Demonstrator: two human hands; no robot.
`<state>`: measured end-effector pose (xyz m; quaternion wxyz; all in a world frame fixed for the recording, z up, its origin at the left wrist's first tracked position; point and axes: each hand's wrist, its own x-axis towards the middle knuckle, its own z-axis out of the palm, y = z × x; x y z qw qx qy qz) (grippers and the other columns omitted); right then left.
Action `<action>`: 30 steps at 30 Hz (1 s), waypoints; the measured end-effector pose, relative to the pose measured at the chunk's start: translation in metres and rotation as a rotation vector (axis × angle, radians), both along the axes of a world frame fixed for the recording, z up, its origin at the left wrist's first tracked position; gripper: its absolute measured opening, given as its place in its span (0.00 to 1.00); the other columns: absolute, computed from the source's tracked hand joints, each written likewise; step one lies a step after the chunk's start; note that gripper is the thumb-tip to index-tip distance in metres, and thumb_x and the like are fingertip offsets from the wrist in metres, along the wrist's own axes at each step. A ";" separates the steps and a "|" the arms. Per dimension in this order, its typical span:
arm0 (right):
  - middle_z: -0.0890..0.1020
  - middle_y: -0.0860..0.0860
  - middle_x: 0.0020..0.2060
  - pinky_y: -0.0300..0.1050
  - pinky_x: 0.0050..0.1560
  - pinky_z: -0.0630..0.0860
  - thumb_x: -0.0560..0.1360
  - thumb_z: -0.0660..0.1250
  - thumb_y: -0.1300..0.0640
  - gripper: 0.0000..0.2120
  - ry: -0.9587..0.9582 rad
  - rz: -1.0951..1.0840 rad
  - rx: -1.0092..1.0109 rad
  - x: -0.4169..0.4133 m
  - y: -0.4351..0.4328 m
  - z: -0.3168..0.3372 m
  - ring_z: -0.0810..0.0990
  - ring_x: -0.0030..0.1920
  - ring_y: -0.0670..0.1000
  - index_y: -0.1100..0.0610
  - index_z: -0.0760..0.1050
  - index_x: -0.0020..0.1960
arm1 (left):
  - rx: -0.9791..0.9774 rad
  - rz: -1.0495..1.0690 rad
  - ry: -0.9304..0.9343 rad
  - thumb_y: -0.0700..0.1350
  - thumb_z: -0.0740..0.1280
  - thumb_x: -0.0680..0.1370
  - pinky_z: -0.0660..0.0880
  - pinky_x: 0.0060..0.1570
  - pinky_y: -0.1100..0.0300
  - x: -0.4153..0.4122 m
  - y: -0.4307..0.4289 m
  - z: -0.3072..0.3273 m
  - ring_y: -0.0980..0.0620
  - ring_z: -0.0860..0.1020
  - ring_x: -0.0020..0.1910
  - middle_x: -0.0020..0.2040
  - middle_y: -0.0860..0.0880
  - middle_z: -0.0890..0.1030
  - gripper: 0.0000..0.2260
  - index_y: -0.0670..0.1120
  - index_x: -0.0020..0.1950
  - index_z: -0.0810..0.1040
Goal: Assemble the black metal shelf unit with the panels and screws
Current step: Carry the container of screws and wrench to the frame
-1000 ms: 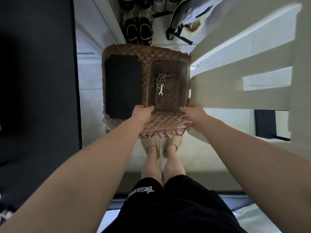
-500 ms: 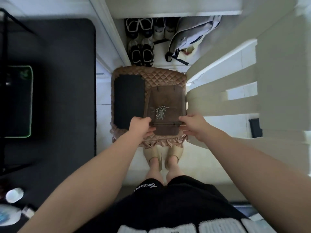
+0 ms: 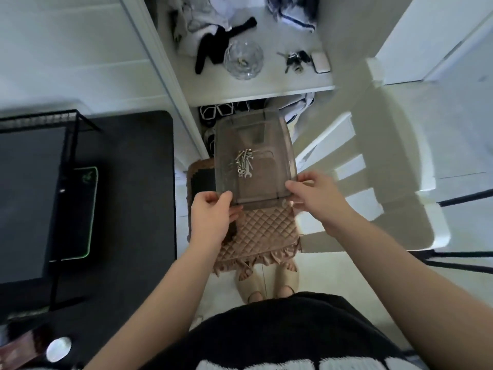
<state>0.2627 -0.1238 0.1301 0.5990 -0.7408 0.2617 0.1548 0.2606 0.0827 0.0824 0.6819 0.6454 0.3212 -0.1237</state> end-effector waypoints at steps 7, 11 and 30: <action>0.87 0.48 0.38 0.56 0.56 0.81 0.77 0.72 0.54 0.07 -0.240 -0.126 -0.047 -0.014 -0.011 0.078 0.86 0.43 0.49 0.55 0.76 0.50 | 0.021 -0.095 -0.257 0.47 0.70 0.79 0.83 0.49 0.48 0.016 -0.012 0.076 0.45 0.86 0.46 0.53 0.41 0.82 0.09 0.46 0.54 0.73; 0.87 0.47 0.38 0.62 0.56 0.81 0.76 0.73 0.53 0.07 -0.342 -0.204 -0.125 -0.031 -0.033 0.116 0.86 0.46 0.56 0.53 0.77 0.48 | 0.039 -0.181 -0.384 0.50 0.71 0.77 0.83 0.50 0.45 0.018 -0.037 0.115 0.42 0.85 0.47 0.49 0.43 0.84 0.10 0.48 0.52 0.74; 0.87 0.46 0.40 0.64 0.56 0.81 0.77 0.72 0.49 0.09 -0.339 -0.651 -0.225 -0.202 -0.283 0.142 0.86 0.49 0.57 0.53 0.77 0.50 | -0.127 -0.713 -0.460 0.46 0.69 0.78 0.83 0.41 0.58 -0.056 -0.329 0.157 0.46 0.86 0.42 0.43 0.47 0.87 0.10 0.44 0.55 0.71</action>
